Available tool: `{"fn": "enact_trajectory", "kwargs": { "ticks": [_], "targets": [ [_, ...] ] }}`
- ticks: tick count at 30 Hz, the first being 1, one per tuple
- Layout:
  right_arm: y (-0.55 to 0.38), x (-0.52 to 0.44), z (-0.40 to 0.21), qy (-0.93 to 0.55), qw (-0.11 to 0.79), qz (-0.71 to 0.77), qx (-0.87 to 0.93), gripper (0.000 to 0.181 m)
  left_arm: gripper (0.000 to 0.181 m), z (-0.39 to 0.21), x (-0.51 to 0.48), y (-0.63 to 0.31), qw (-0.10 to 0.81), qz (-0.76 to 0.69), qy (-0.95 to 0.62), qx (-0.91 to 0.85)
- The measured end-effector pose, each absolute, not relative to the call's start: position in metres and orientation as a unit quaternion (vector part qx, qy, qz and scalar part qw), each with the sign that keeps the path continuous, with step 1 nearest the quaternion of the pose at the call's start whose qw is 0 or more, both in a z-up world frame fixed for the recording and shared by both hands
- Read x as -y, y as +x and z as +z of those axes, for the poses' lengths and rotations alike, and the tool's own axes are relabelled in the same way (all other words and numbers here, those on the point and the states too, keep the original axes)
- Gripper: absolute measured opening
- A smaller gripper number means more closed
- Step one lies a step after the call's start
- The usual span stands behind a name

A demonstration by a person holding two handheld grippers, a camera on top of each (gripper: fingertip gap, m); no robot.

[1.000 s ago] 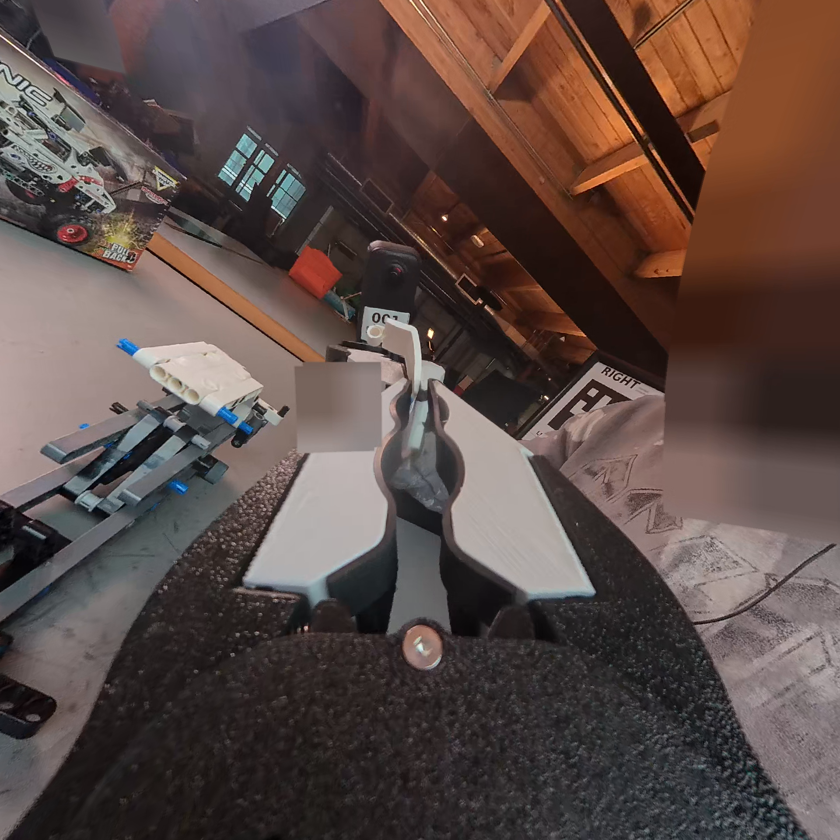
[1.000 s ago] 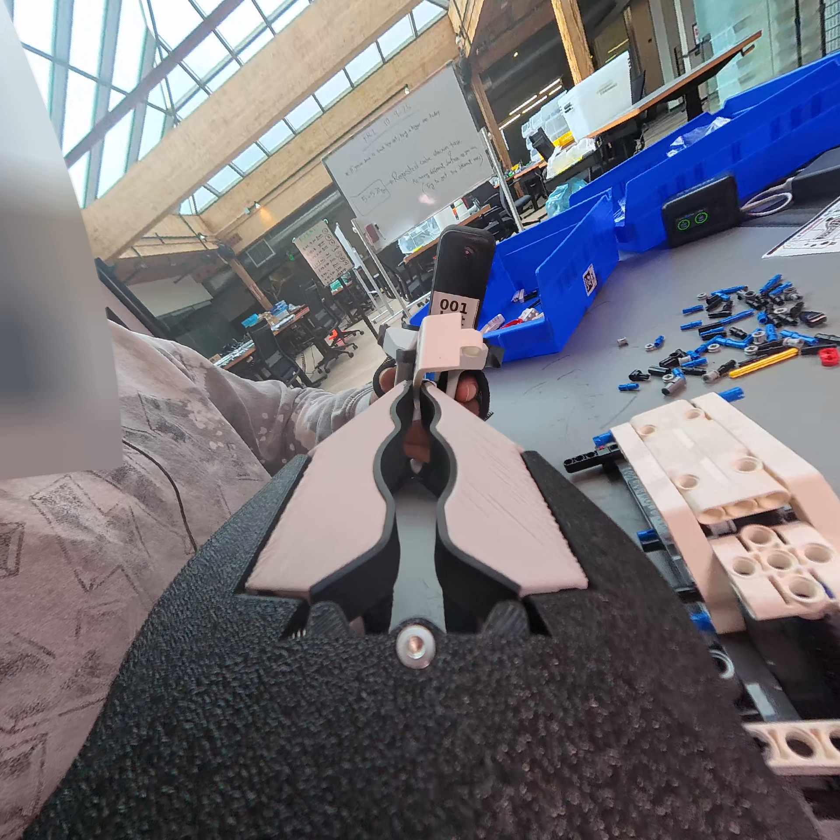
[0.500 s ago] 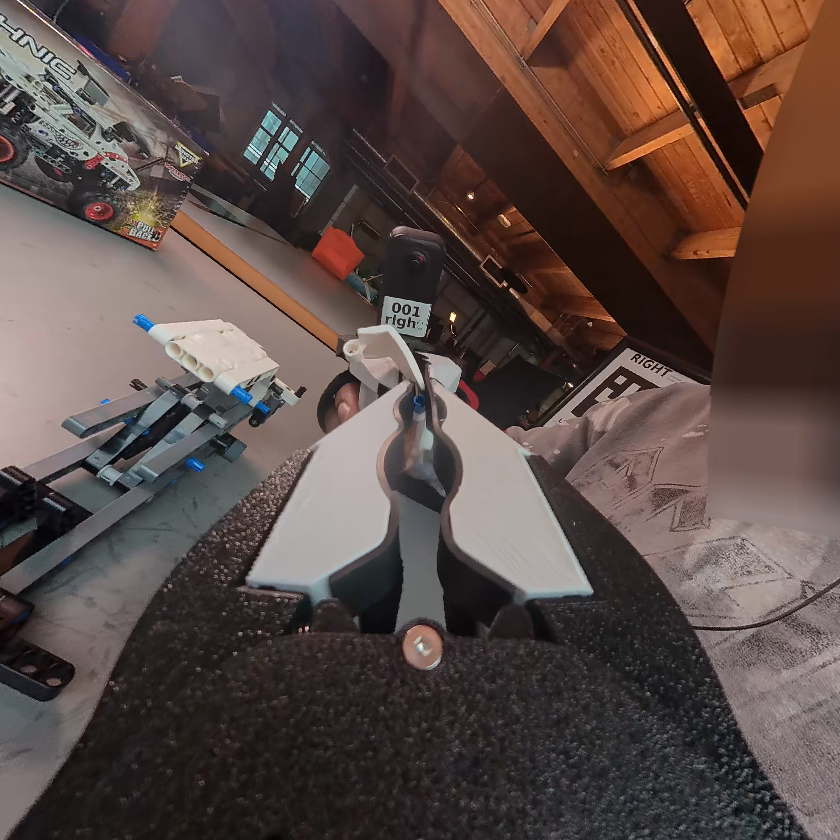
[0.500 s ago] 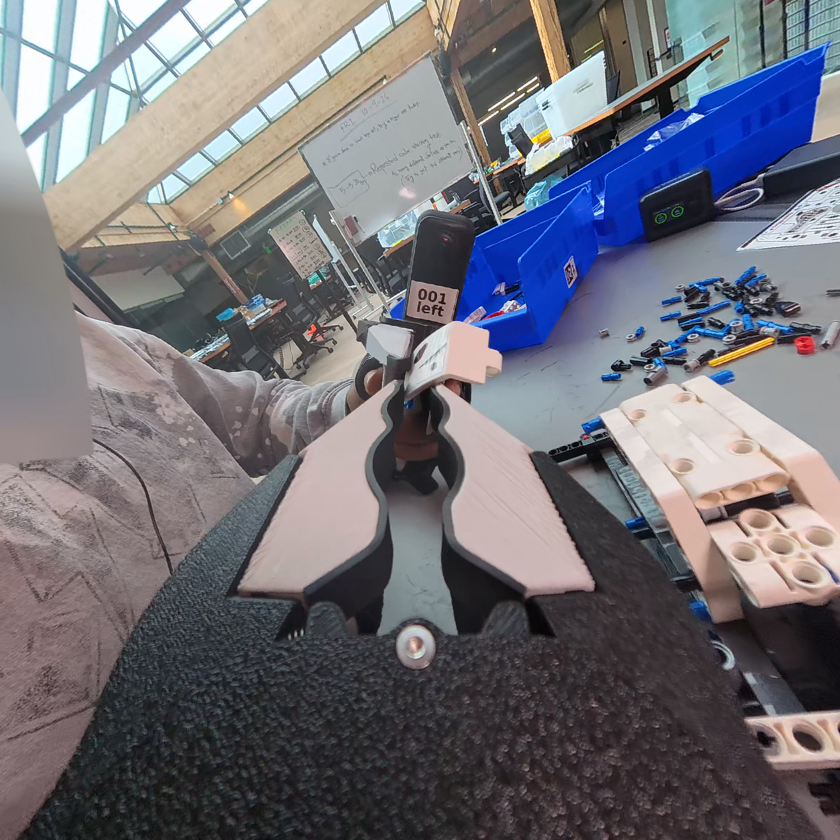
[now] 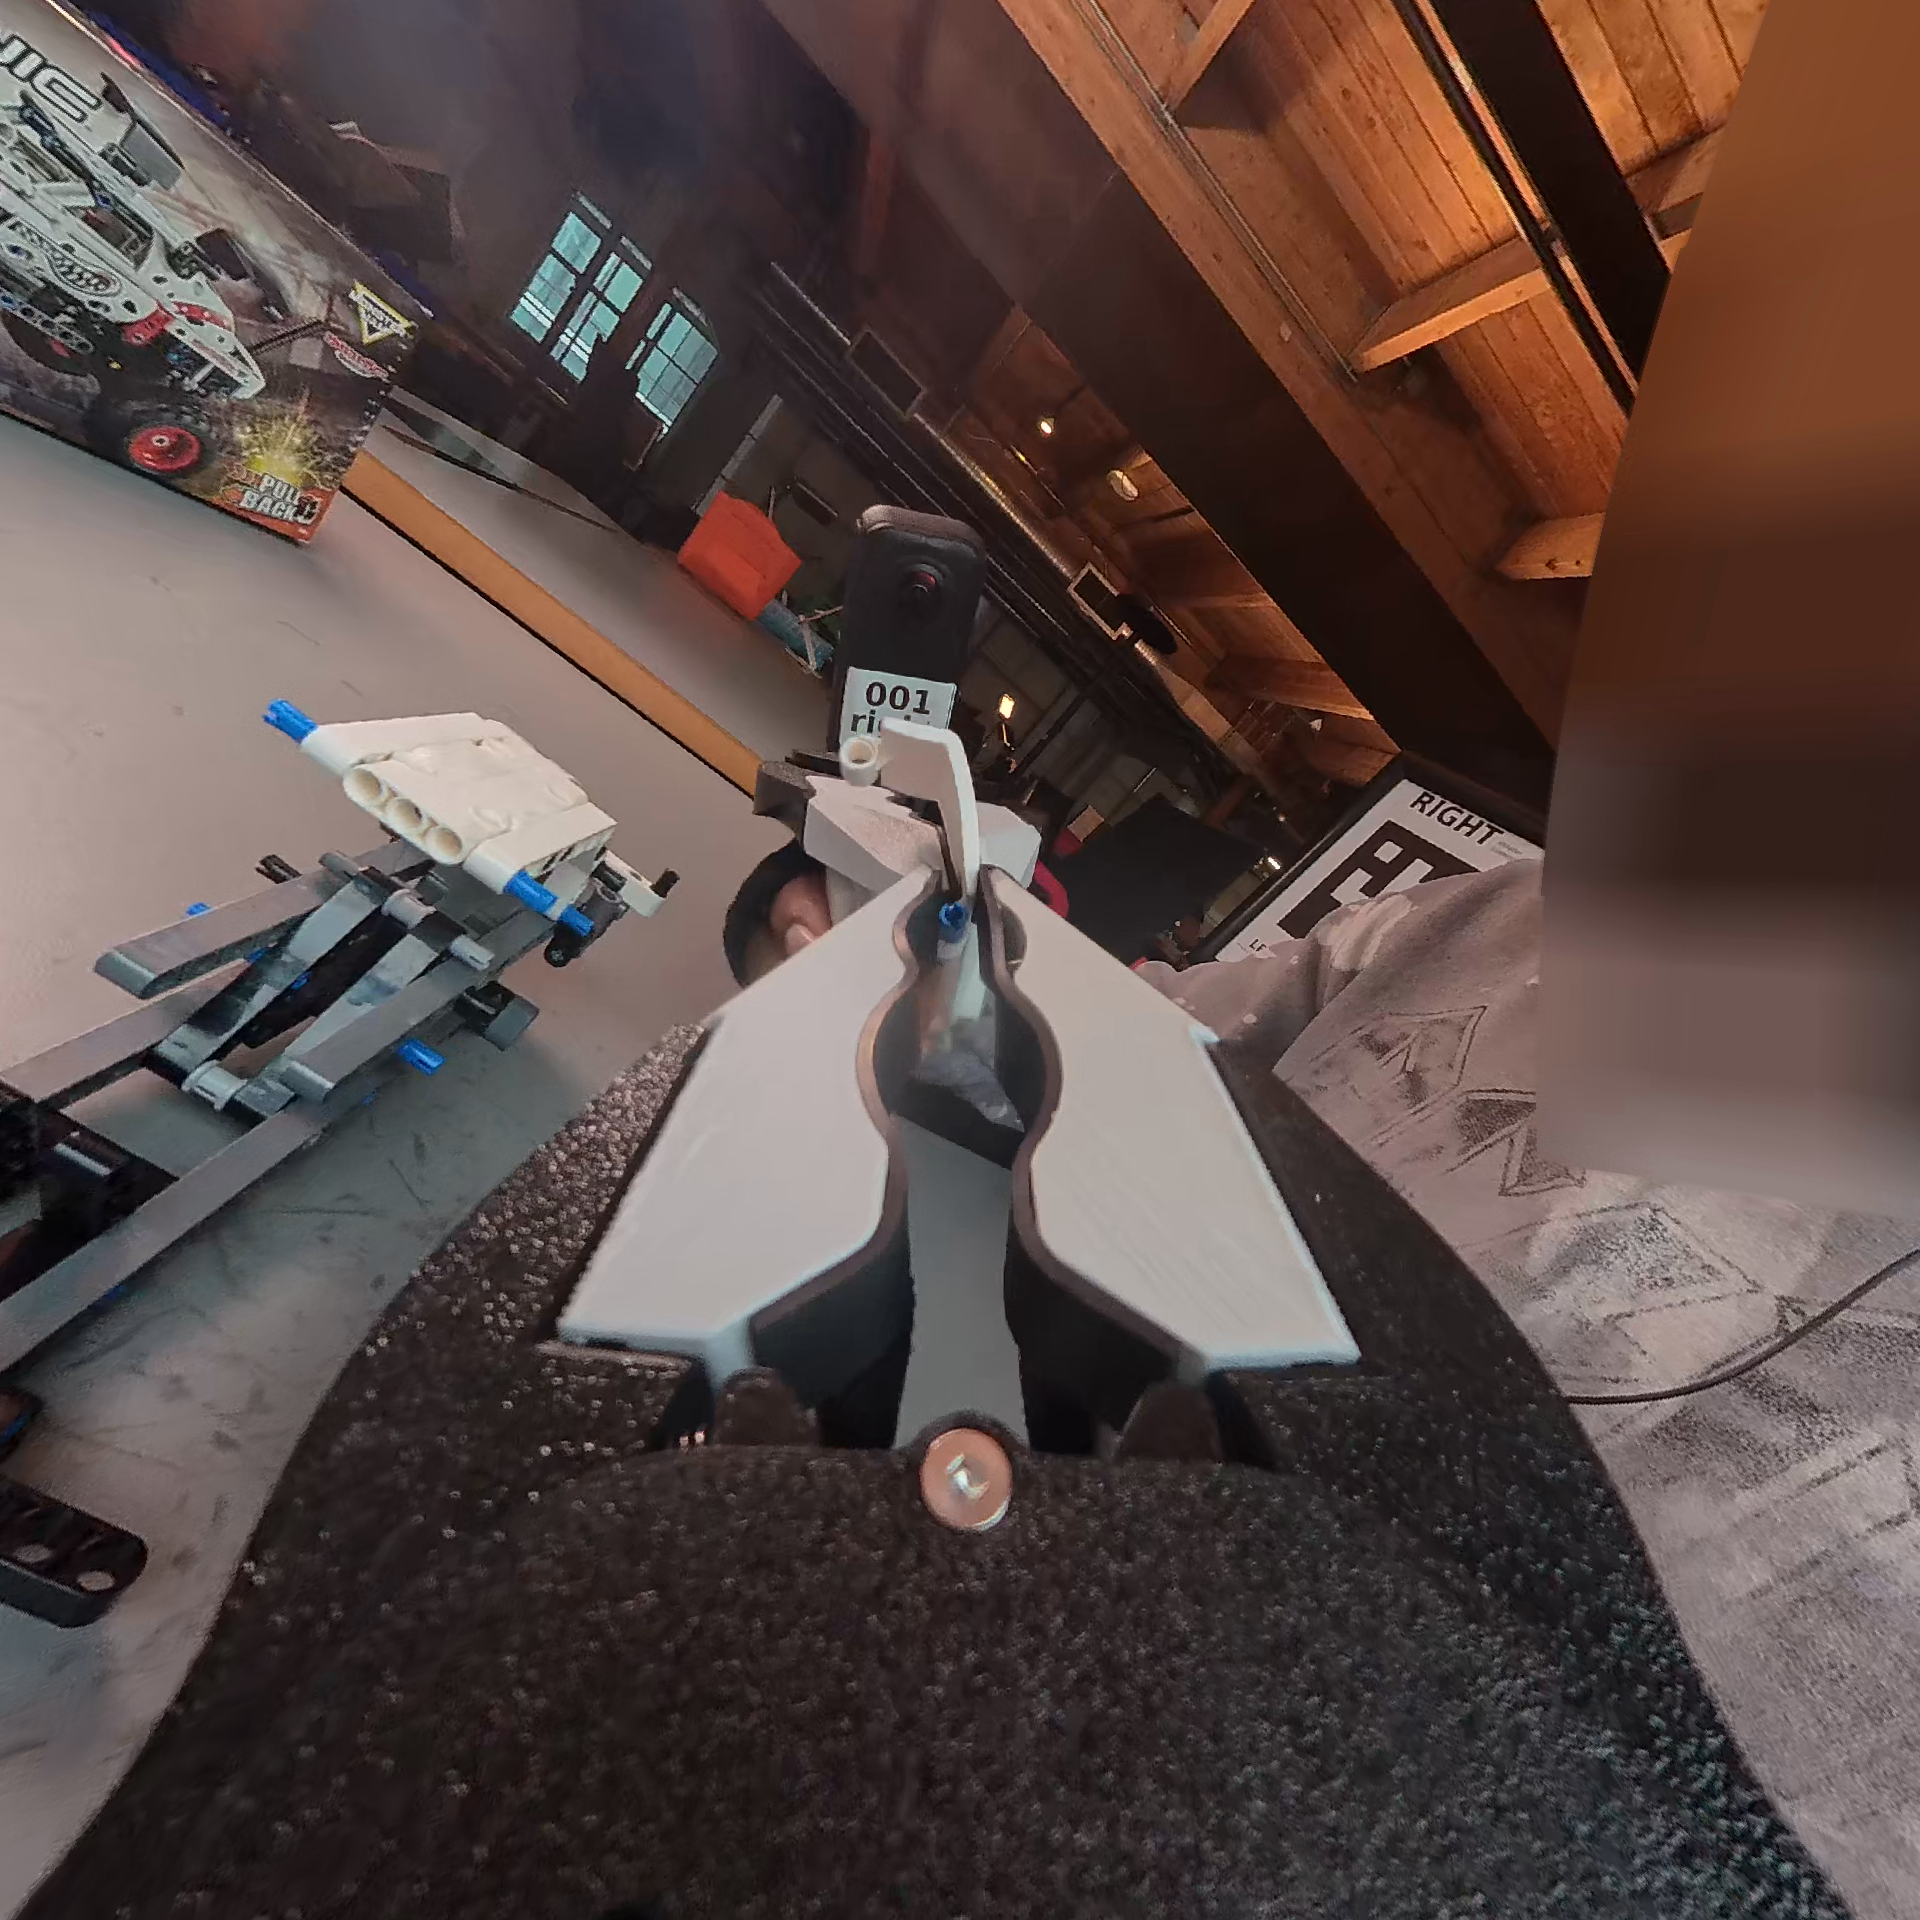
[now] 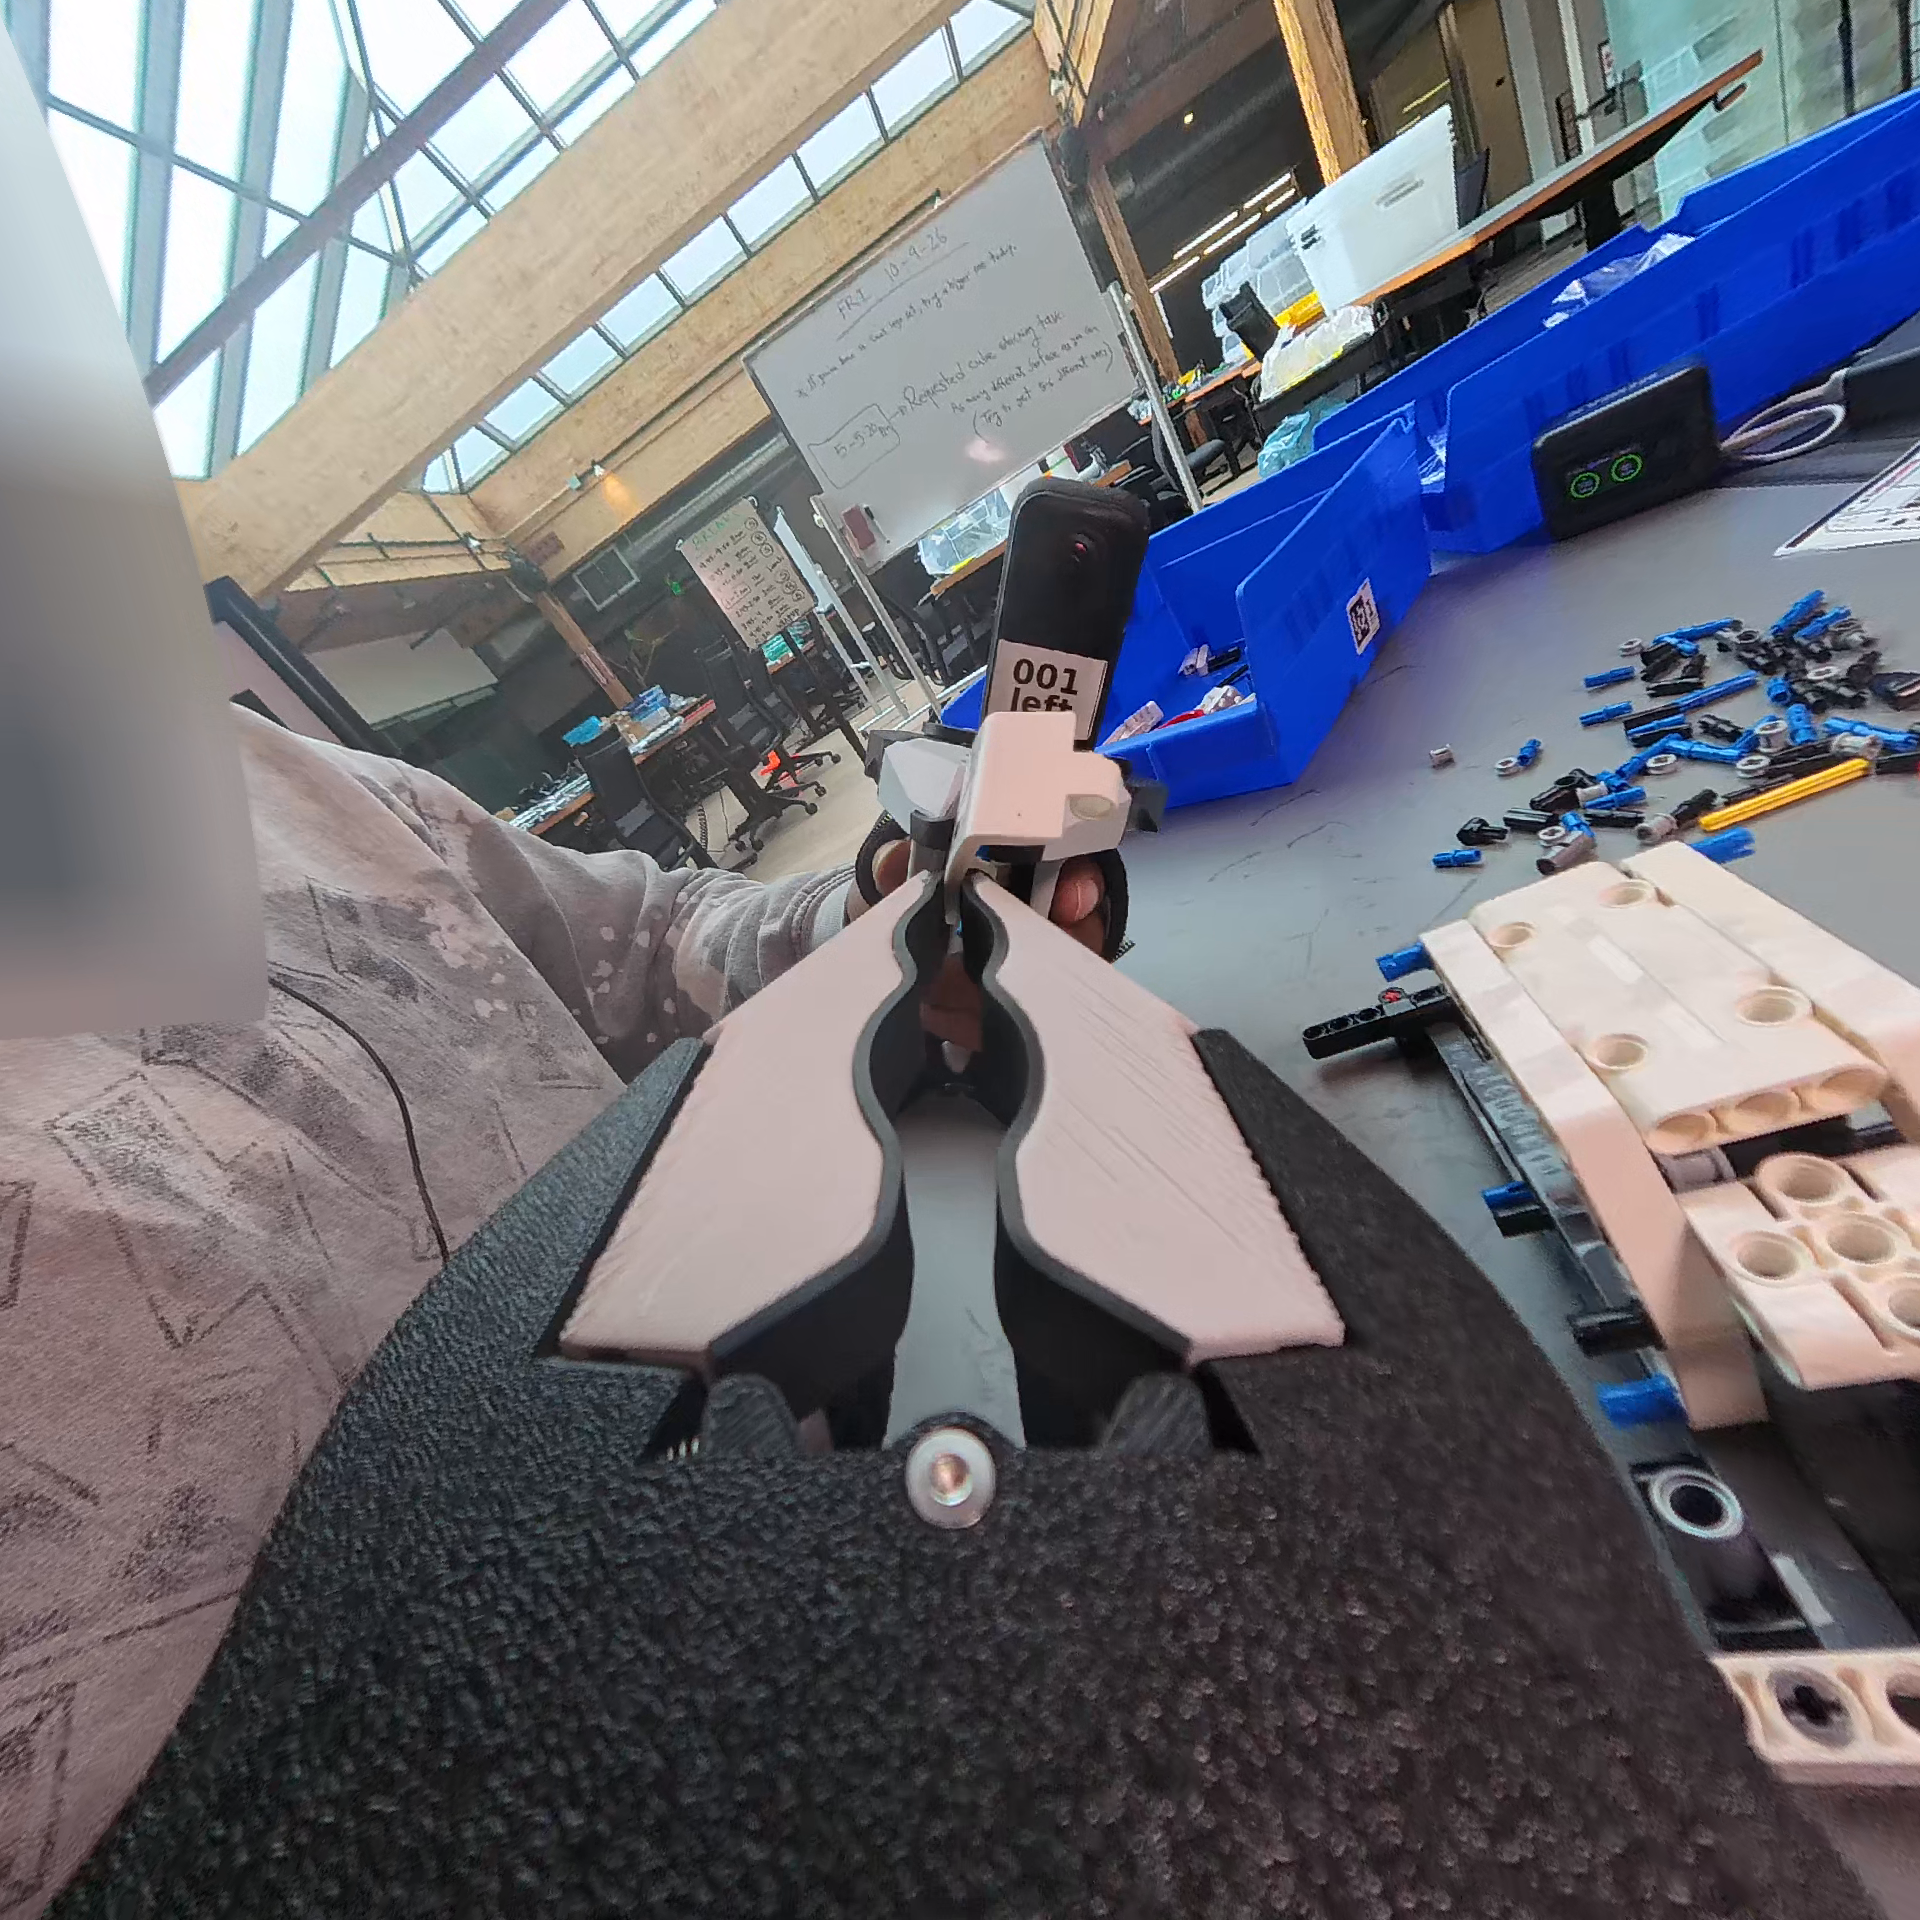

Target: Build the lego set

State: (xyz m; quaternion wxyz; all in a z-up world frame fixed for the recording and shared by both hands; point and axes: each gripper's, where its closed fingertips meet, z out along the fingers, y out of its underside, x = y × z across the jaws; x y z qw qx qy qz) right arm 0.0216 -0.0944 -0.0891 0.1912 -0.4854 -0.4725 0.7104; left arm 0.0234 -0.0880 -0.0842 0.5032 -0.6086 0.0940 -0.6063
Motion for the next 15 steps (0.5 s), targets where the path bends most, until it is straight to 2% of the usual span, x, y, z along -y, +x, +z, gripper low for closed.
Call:
{"fn": "enact_trajectory", "kwargs": {
  "ticks": [3, 6, 11, 15],
  "targets": [
    [0.022, 0.095, -0.088, -0.482, 0.186, 0.715, 0.471, 0.006, 0.003, -0.082, 0.092, 0.025, 0.499, -0.604, -0.611, -0.112],
    [0.026, 0.089, -0.091, -0.485, 0.199, 0.693, 0.494, 0.022, 0.002, -0.08, 0.097, 0.024, 0.474, -0.63, -0.603, -0.121],
    [0.042, 0.077, -0.104, -0.436, 0.338, 0.535, 0.64, 0.046, 0.003, -0.092, 0.105, 0.03, 0.414, -0.648, -0.624, -0.139],
    [0.043, 0.097, -0.111, -0.375, 0.375, 0.488, 0.693, 0.058, 0.003, -0.106, 0.114, 0.044, 0.359, -0.655, -0.645, -0.163]
  ]
}}
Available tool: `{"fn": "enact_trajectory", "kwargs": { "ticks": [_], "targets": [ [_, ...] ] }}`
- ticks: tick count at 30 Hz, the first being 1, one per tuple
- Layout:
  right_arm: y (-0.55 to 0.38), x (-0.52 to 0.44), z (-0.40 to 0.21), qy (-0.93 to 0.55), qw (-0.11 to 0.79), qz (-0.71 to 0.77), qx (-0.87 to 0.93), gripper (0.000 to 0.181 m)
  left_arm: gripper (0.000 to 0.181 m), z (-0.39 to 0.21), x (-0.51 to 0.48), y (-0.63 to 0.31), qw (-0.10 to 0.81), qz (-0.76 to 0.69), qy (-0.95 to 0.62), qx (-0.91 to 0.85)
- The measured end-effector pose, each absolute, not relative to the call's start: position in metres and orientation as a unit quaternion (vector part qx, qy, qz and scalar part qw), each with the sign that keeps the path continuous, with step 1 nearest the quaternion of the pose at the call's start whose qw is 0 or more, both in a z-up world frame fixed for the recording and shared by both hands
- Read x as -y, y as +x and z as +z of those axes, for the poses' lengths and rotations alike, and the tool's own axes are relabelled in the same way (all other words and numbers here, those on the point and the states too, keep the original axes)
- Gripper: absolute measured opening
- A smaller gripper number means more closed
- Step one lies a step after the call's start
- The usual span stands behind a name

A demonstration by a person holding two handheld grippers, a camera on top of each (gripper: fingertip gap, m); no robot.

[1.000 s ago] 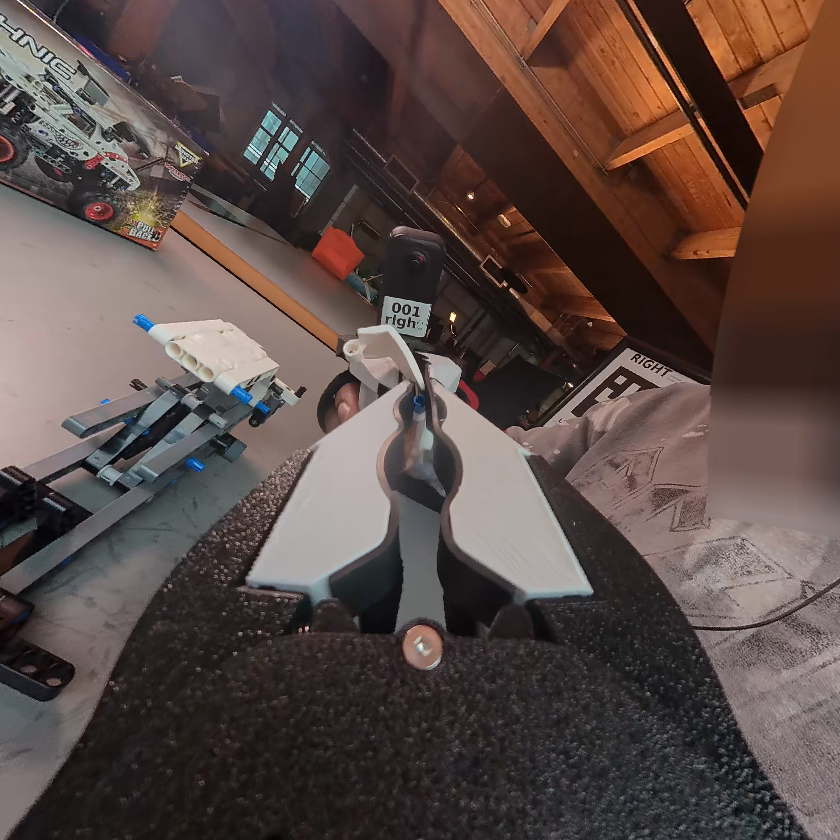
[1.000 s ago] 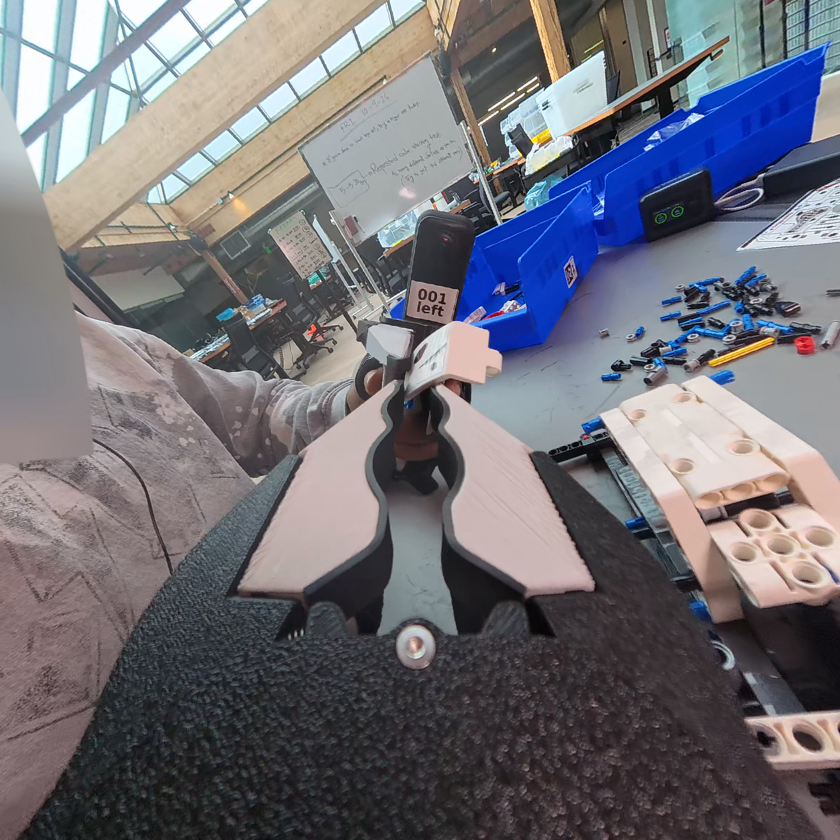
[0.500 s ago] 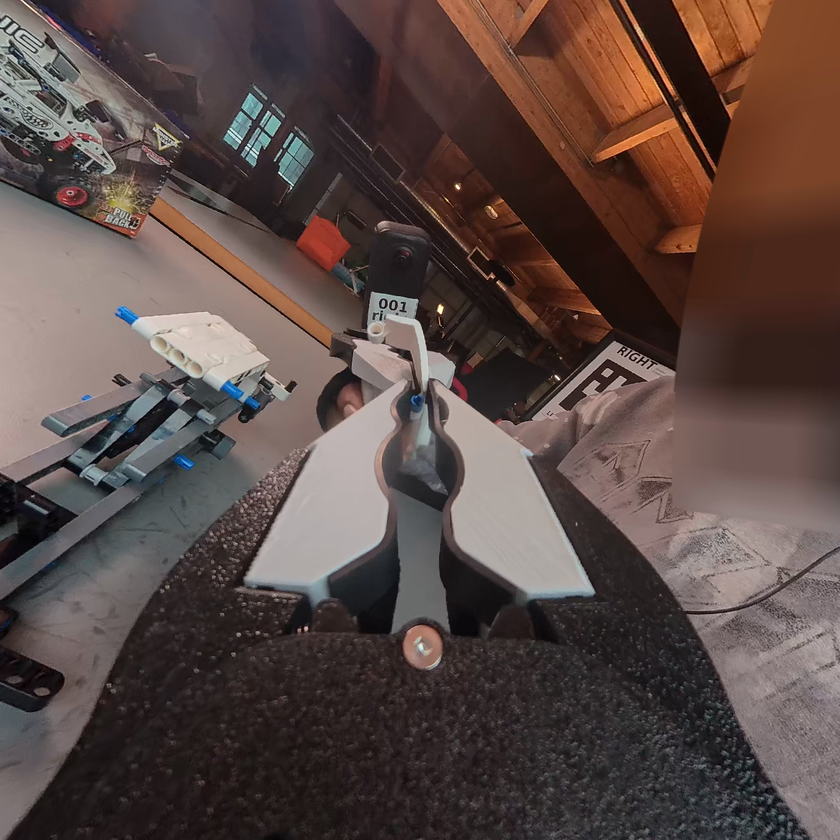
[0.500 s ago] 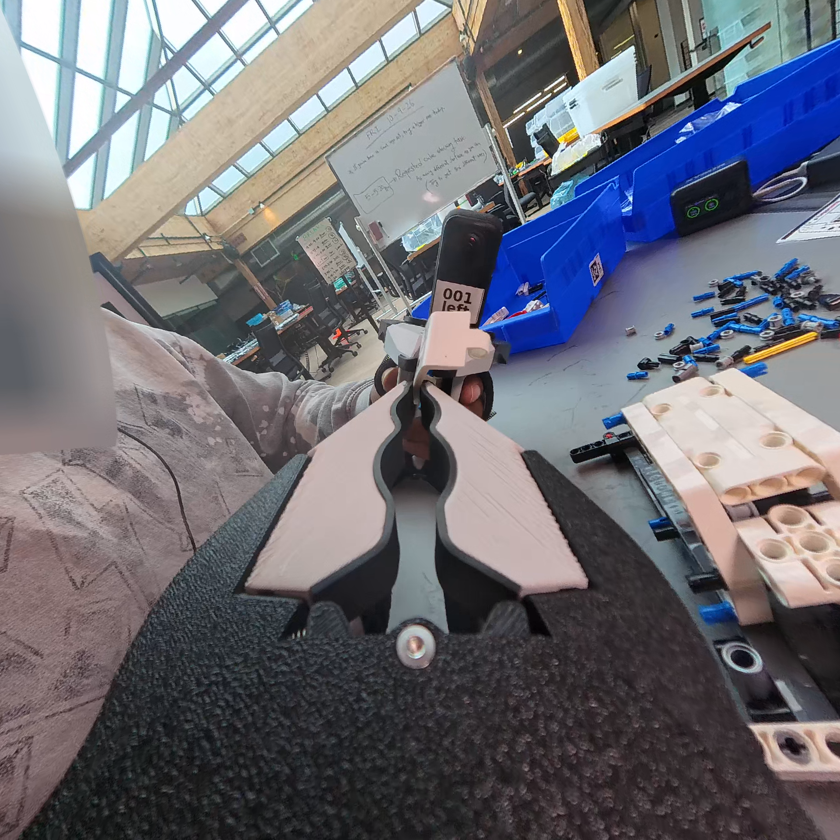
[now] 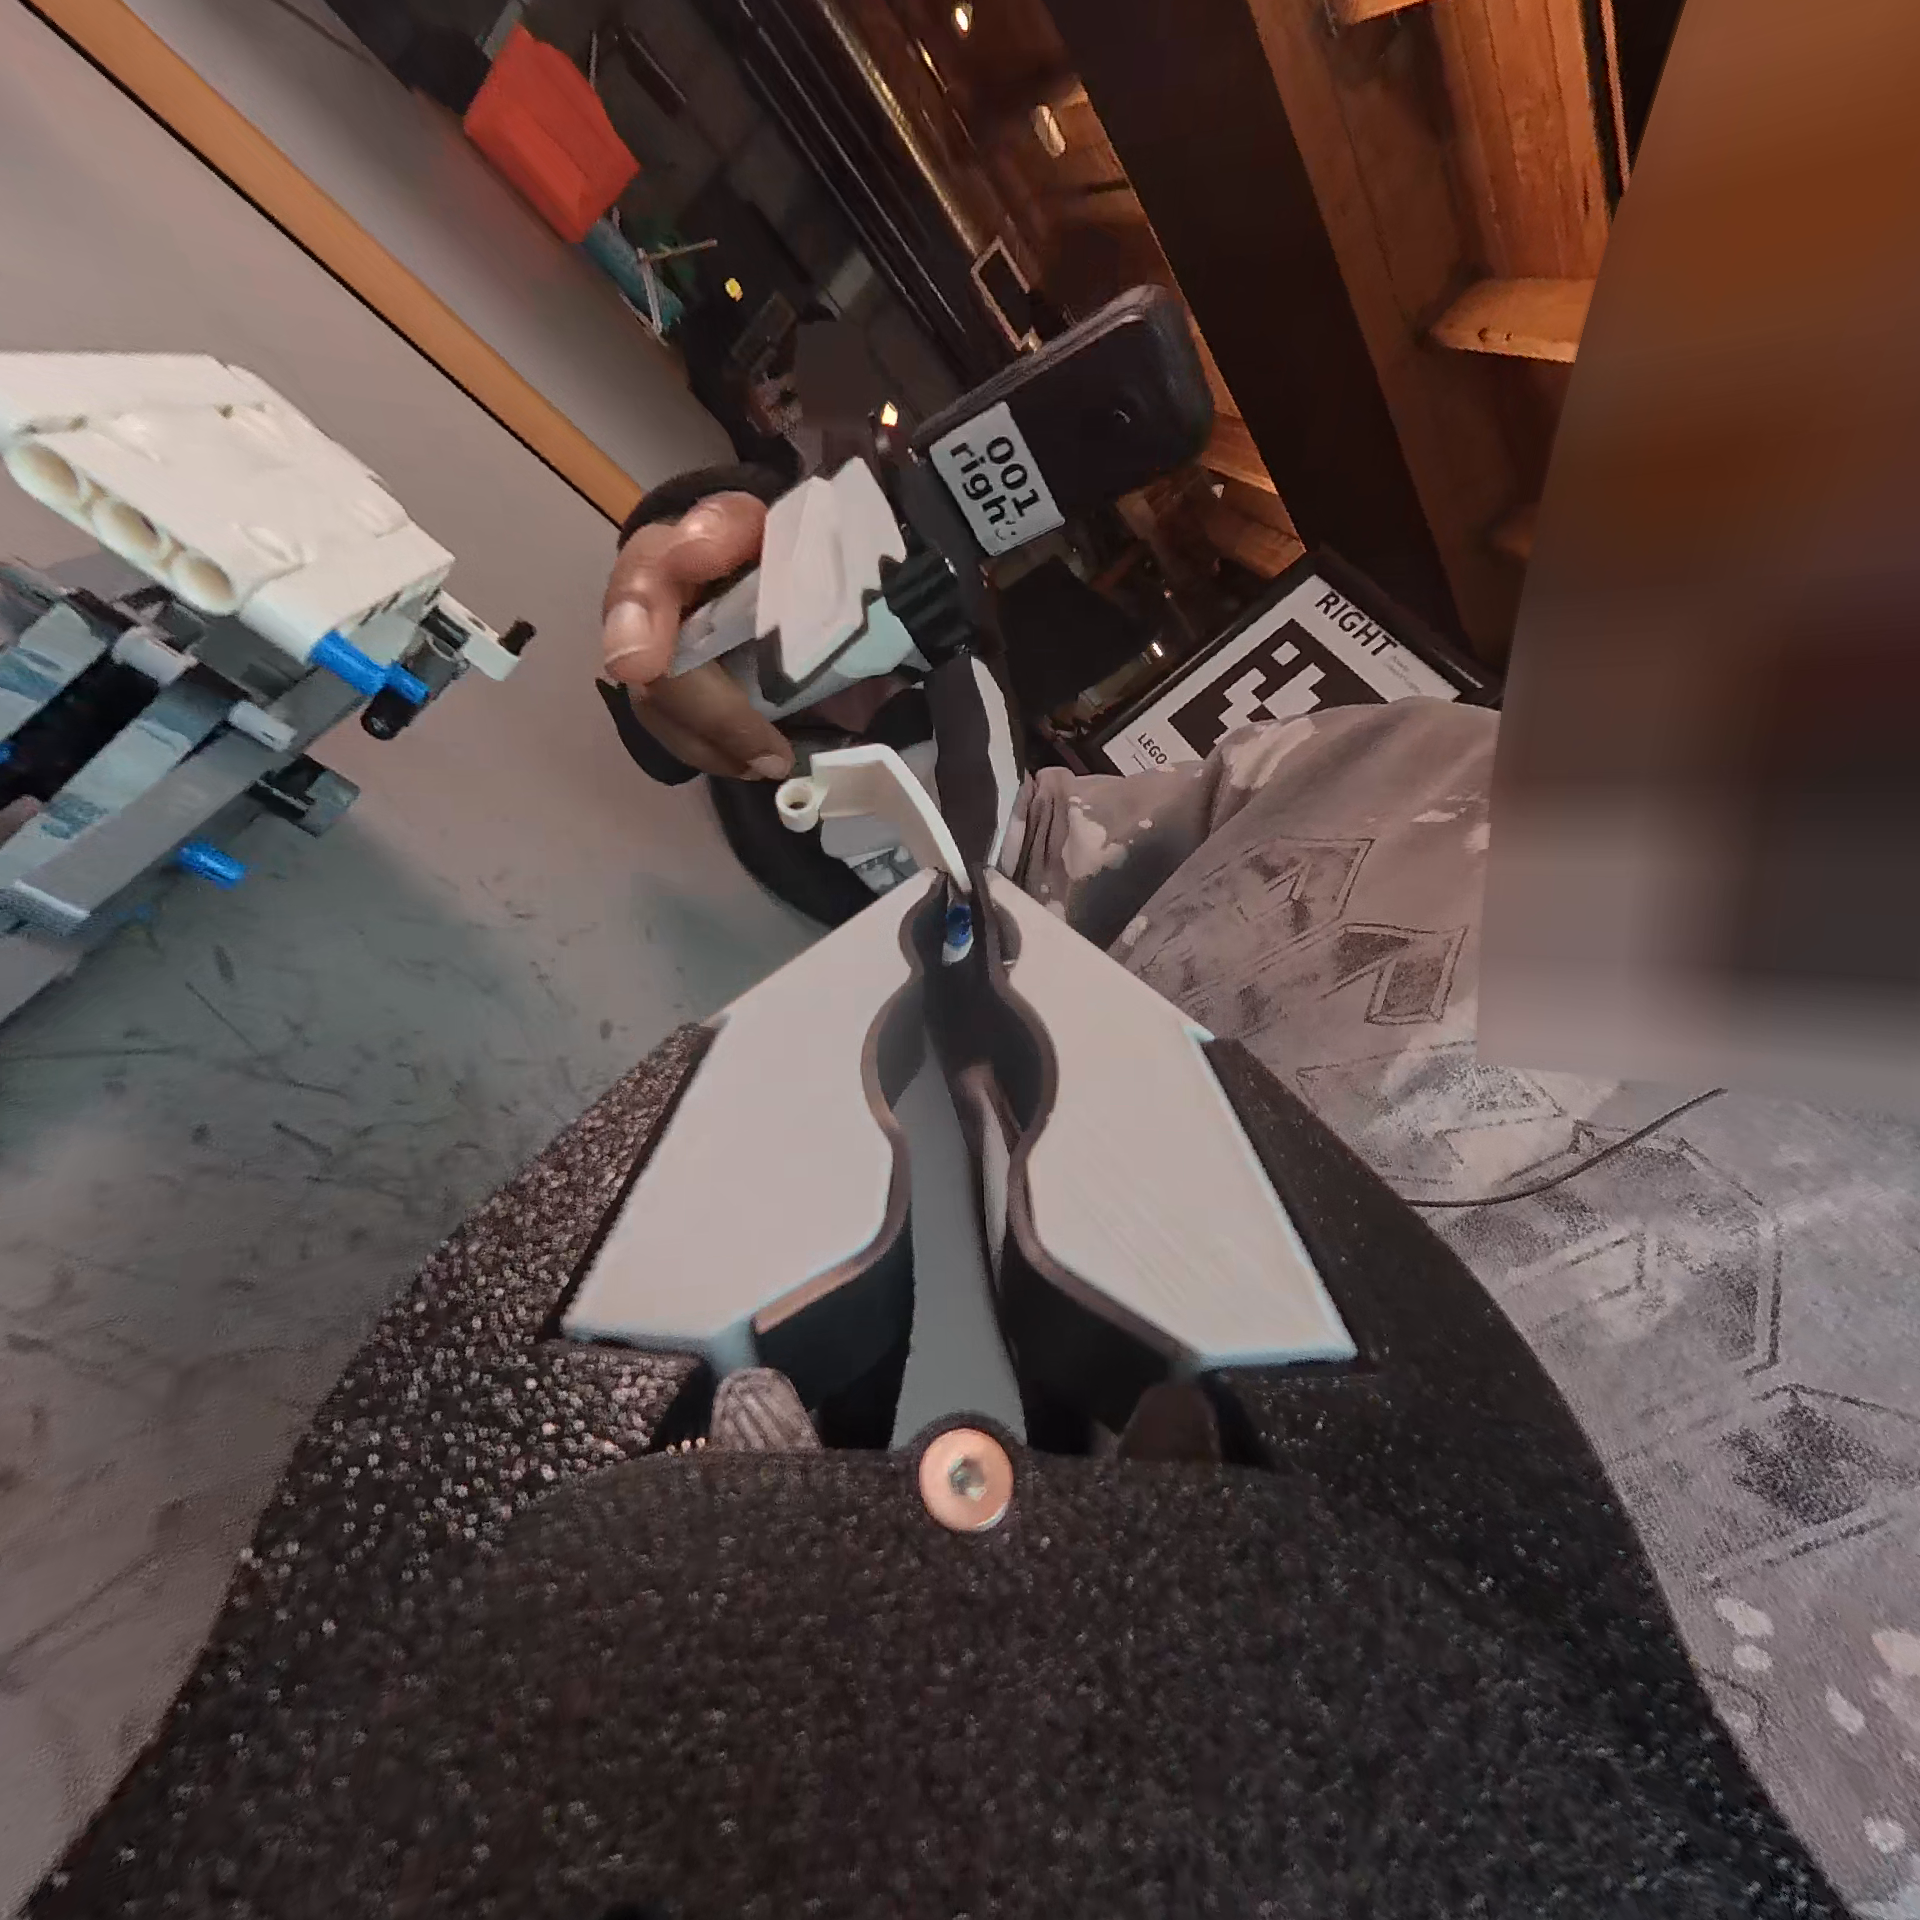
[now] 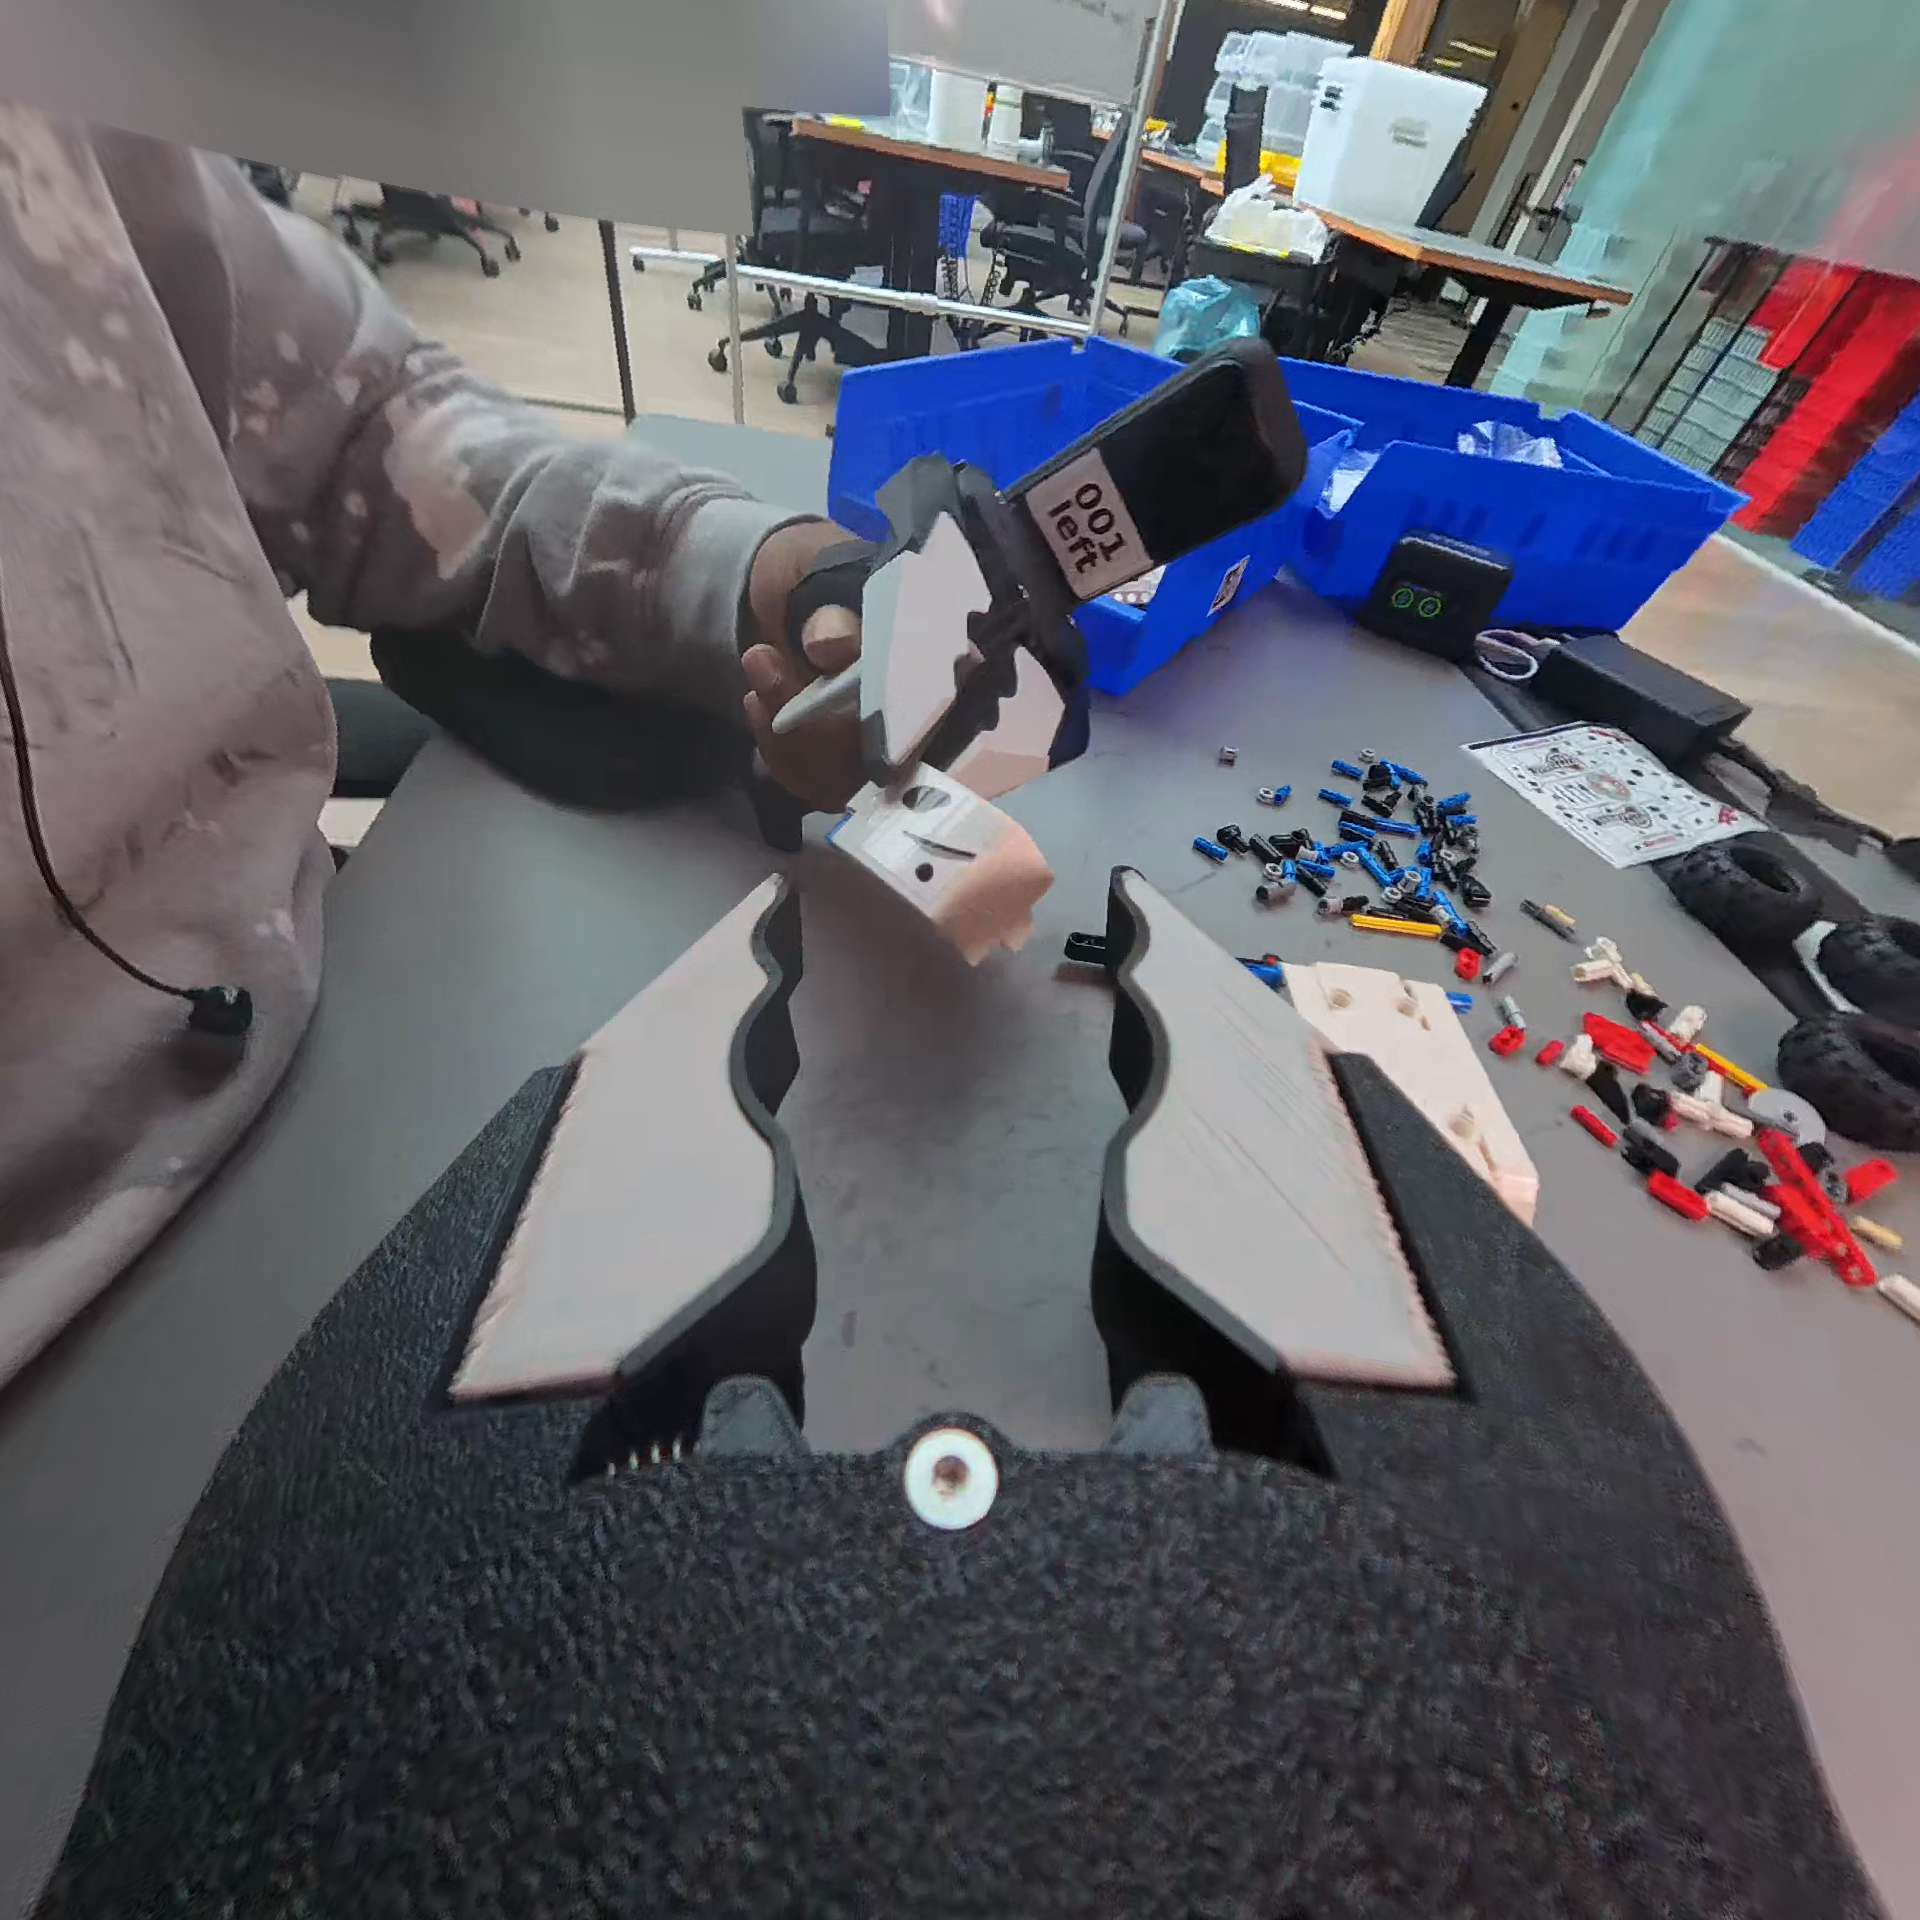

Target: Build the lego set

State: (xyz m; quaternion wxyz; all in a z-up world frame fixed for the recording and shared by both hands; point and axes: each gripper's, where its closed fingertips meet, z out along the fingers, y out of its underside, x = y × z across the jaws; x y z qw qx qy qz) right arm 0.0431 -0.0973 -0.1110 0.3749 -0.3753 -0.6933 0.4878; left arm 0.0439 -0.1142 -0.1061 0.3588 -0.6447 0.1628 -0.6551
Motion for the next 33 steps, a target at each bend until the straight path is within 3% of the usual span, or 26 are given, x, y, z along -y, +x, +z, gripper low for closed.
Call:
{"fn": "enact_trajectory", "kwargs": {
  "ticks": [3, 5, 7, 22, 33],
  "targets": [
    [0.04, 0.115, -0.124, -0.336, 0.384, 0.45, 0.733, 0.057, 0.003, -0.11, 0.12, 0.052, 0.334, -0.665, -0.646, -0.17],
    [0.038, 0.114, -0.13, -0.332, 0.395, 0.425, 0.743, 0.033, 0.003, -0.111, 0.122, 0.053, 0.328, -0.665, -0.648, -0.173],
    [0.04, 0.111, -0.13, -0.339, 0.388, 0.435, 0.738, 0.027, 0.005, -0.111, 0.116, 0.049, 0.339, -0.659, -0.652, -0.162],
    [0.031, 0.079, -0.127, -0.418, 0.416, 0.436, 0.68, 0.027, 0.025, -0.11, 0.097, 0.035, 0.442, -0.555, -0.683, -0.173],
    [0.021, 0.083, -0.134, -0.392, 0.459, 0.377, 0.702, 0.027, 0.008, -0.115, 0.096, 0.036, 0.406, -0.586, -0.688, -0.134]
  ]
}}
